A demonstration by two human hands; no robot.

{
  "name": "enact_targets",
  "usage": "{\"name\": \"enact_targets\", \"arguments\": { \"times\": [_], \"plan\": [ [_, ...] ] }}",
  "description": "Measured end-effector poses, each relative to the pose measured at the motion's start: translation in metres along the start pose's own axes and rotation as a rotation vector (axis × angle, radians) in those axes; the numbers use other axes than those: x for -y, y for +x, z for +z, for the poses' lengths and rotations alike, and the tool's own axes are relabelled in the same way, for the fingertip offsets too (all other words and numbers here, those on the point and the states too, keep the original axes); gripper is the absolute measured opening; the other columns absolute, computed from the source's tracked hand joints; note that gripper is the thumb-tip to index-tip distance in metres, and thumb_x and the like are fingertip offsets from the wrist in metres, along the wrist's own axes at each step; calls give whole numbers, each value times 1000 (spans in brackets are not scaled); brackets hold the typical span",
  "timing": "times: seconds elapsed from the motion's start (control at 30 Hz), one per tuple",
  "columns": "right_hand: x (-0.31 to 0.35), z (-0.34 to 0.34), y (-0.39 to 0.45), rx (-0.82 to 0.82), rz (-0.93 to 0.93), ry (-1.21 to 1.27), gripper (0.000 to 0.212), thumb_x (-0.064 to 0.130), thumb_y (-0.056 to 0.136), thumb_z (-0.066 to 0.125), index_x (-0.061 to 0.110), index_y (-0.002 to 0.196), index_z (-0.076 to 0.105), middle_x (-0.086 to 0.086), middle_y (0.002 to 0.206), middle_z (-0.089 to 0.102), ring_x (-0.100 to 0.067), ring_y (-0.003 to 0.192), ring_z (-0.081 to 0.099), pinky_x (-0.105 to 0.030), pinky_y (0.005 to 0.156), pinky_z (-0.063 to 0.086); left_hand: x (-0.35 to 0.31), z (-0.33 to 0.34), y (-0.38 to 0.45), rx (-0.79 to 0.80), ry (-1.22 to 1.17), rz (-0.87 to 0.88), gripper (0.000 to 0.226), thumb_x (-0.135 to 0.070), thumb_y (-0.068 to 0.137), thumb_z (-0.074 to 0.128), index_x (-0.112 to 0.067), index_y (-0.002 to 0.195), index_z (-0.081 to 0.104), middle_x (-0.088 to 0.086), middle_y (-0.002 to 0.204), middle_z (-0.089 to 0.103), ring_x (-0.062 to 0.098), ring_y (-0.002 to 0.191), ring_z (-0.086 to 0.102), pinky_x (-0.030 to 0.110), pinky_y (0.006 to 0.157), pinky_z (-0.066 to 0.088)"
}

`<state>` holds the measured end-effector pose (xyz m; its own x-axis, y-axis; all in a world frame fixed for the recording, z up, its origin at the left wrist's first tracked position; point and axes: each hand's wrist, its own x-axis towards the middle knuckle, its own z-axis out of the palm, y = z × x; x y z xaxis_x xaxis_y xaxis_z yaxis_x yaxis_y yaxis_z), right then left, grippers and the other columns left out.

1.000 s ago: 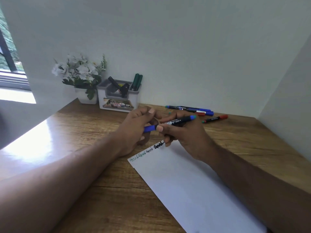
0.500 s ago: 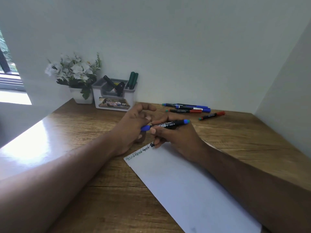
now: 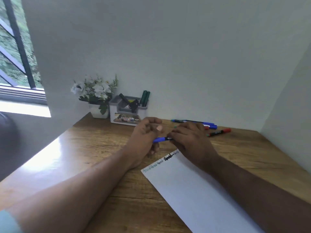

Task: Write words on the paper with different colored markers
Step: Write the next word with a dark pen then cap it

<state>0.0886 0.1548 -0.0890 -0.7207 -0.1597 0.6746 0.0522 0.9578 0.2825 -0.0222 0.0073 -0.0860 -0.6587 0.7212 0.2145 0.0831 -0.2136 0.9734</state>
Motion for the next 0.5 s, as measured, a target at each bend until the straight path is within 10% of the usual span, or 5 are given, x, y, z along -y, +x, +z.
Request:
{"name": "enact_targets", "arguments": {
  "times": [0.3,0.5],
  "plan": [
    [24,-19,72,182,325,458,14,5,77,70,14,87,73,4,74,63,-10,69,57,-23,67,42,-2,-96,29,-578,198,85,19,-14,88,59,-27,100,64,6,98,66,23,73,65,42,60,59],
    [52,-3,137,-23,476,844,60,5,80,72,28,131,51,0,83,67,-9,74,65,-5,63,45,2,-115,39,-526,254,-31,49,-7,88,57,-23,134,52,-8,120,57,19,111,58,44,100,47]
  ]
}}
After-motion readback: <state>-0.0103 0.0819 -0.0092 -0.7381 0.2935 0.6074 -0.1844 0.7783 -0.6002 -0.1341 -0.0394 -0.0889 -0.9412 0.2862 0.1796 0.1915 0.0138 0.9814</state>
